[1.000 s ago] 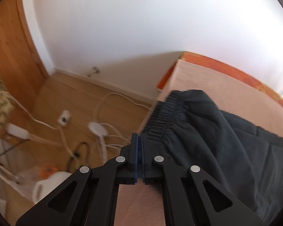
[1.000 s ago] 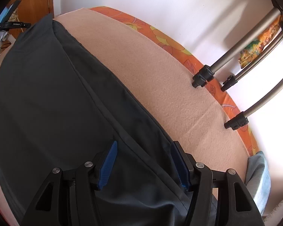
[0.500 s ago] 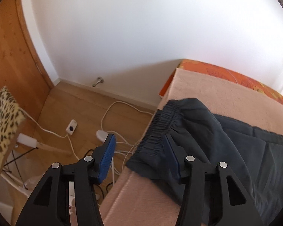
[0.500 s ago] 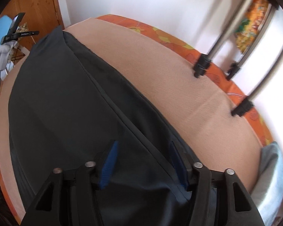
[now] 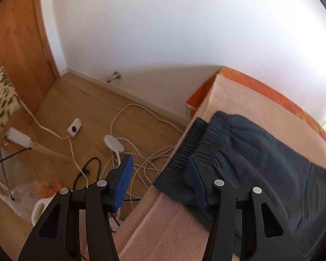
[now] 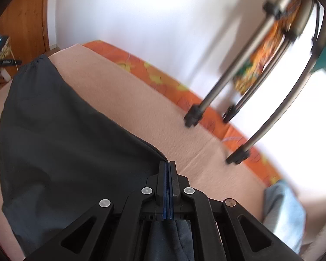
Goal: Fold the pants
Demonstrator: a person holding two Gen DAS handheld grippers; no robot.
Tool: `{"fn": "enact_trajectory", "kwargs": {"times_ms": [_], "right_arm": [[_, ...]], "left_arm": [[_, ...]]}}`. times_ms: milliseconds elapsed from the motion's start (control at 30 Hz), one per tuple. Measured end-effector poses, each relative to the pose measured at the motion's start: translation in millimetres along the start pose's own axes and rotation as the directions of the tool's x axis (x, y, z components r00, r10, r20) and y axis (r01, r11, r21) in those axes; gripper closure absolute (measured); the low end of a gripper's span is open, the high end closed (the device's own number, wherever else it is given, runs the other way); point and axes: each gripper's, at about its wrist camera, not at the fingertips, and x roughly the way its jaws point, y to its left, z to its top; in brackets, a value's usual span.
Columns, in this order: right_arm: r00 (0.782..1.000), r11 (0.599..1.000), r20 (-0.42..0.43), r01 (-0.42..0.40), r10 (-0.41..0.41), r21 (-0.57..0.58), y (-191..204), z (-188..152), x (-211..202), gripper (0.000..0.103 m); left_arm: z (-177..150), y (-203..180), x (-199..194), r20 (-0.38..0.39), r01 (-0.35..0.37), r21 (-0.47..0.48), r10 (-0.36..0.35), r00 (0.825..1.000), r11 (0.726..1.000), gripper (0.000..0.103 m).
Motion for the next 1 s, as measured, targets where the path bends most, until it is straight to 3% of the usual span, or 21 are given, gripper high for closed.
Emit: {"fn": "enact_trajectory", "kwargs": {"times_ms": [100,367,433,467,600,833,1000], "right_arm": [[1.0,1.0,-0.023,0.004,-0.004,-0.012,5,-5,9,0.103],[0.999,0.999,-0.042,-0.017,0.015,-0.037,15,-13,16,0.103],[0.999,0.999,-0.042,-0.019,0.018,-0.033,16,-13,17,0.103],[0.999,0.999,-0.042,-0.017,0.016,-0.035,16,-13,17,0.103],[0.999,0.999,-0.043,-0.015,0.013,-0.039,17,-13,19,0.103],[0.999,1.0,-0.033,-0.004,0.003,-0.028,17,-10,14,0.103],[0.999,1.0,-0.038,-0.006,0.004,-0.03,19,-11,16,0.103]], "left_arm": [[-3,-8,8,-0.04,0.043,-0.004,-0.044,0.998,0.999,0.052],[-12,-27,15,-0.006,-0.055,0.022,0.055,0.998,0.998,0.047],[-16,-35,12,0.018,-0.05,0.05,0.049,0.999,0.998,0.069],[-17,-38,9,0.025,-0.041,0.063,0.04,0.999,0.997,0.093],[-20,-48,0,0.075,-0.064,0.109,0.056,0.996,0.992,0.1],[-7,-17,-15,0.117,-0.034,0.019,0.032,0.993,0.999,0.101],[-1,-2,-19,0.106,0.018,-0.025,-0.015,0.994,1.0,0.1]]}}
